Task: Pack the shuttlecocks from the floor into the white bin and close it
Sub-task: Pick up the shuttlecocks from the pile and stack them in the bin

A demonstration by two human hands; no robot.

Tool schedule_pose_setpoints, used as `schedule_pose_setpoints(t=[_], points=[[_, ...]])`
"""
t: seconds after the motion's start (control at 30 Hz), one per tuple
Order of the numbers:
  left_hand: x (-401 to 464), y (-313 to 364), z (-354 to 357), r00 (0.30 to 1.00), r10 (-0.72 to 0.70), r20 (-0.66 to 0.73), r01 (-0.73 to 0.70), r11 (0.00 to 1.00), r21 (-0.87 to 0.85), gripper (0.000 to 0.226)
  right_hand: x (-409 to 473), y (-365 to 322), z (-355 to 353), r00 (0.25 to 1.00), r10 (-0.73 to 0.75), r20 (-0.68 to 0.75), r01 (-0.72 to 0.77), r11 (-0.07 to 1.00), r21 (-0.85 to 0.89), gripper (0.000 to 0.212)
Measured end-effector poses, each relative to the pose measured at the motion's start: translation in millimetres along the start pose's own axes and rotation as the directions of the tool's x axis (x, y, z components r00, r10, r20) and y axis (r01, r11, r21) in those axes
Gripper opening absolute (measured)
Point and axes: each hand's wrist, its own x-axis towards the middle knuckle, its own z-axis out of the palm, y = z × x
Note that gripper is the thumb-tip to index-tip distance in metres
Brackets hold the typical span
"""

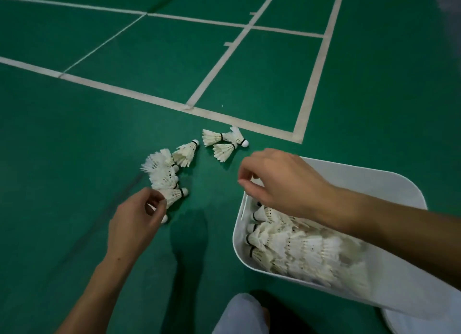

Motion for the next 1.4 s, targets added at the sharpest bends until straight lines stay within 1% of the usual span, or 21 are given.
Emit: schedule_pose_setpoints(t=[0.07,0.1,0.2,0.27,0.33,0.4,0.43,0.5,0.57,0.63,0.77,0.83,0.93,1.0,1.07,1.1,1.17,1.23,1.3,1.4], points=[[10,-21,7,0.998,-0.062,-0.001,0.062,0.998,0.019,0.013,29,-4,6,0.998,-0.013,0.060,0.012,1.000,0.022,0.011],[15,-30,13,0.998,-0.069,0.012,0.068,0.996,0.054,0.017,43,-5,10,0.995,-0.013,0.099,0.010,0.999,0.032,0.011],[29,-47,30,0.994,-0.102,0.047,0.093,0.983,0.160,0.049,81,-11,26,0.971,-0.011,0.239,-0.001,0.999,0.053,0.010],[38,-50,39,0.992,-0.123,0.035,0.114,0.976,0.187,0.062,103,-18,42,0.936,-0.024,0.351,0.001,0.998,0.067,0.009],[46,-54,47,0.992,-0.121,0.032,0.112,0.972,0.205,0.059,123,-26,64,0.893,-0.050,0.448,0.035,0.998,0.043,0.012],[54,-59,53,0.990,-0.121,0.066,0.107,0.976,0.190,0.046,138,-34,90,0.854,-0.073,0.515,0.078,0.997,0.012,0.020],[57,-62,55,0.988,-0.125,0.091,0.110,0.982,0.152,0.039,144,-37,103,0.843,-0.082,0.531,0.086,0.996,0.017,0.024],[58,-72,58,0.985,-0.130,0.111,0.129,0.992,0.015,0.027,154,-44,130,0.836,-0.095,0.540,0.081,0.995,0.050,0.032],[57,-82,60,0.990,-0.112,0.080,0.120,0.988,-0.094,0.022,158,-50,157,0.845,-0.082,0.529,0.061,0.997,0.058,0.040],[59,-85,62,0.993,-0.109,0.039,0.114,0.983,-0.143,0.017,161,-56,178,0.868,-0.042,0.495,0.025,0.999,0.042,0.047],[64,-78,76,0.988,-0.152,-0.014,0.146,0.967,-0.208,0.010,173,-65,203,0.929,0.050,0.367,-0.051,0.999,-0.007,0.052],[63,-73,83,0.978,-0.203,-0.042,0.183,0.942,-0.281,0.008,180,-69,209,0.944,0.060,0.324,-0.055,0.998,-0.022,0.050],[60,-70,84,0.958,-0.278,-0.074,0.232,0.898,-0.373,0.014,188,-74,212,0.942,0.077,0.328,-0.080,0.997,-0.004,0.040],[57,-69,81,0.956,-0.280,-0.088,0.226,0.894,-0.386,0.015,190,-71,208,0.930,0.069,0.360,-0.066,0.998,-0.022,0.034],[55,-68,75,0.957,-0.274,-0.095,0.212,0.885,-0.415,0.014,187,-67,199,0.885,0.055,0.462,-0.040,0.998,-0.043,0.031],[53,-67,71,0.958,-0.271,-0.098,0.206,0.880,-0.427,0.014,183,-64,193,0.862,0.055,0.505,-0.037,0.998,-0.045,0.030],[49,-63,62,0.960,-0.261,-0.103,0.191,0.876,-0.444,0.016,173,-61,180,0.840,0.062,0.539,-0.053,0.998,-0.031,0.032],[44,-55,52,0.964,-0.233,-0.128,0.153,0.881,-0.448,0.017,160,-59,161,0.845,0.074,0.529,-0.096,0.995,0.013,0.038],[36,-41,39,0.967,-0.202,-0.156,0.109,0.880,-0.463,0.017,144,-57,133,0.869,0.087,0.488,-0.119,0.992,0.035,0.040],[23,-15,17,0.967,-0.153,-0.205,0.031,0.866,-0.499,0.017,114,-52,89,0.908,0.063,0.413,-0.069,0.998,0.000,0.035]])
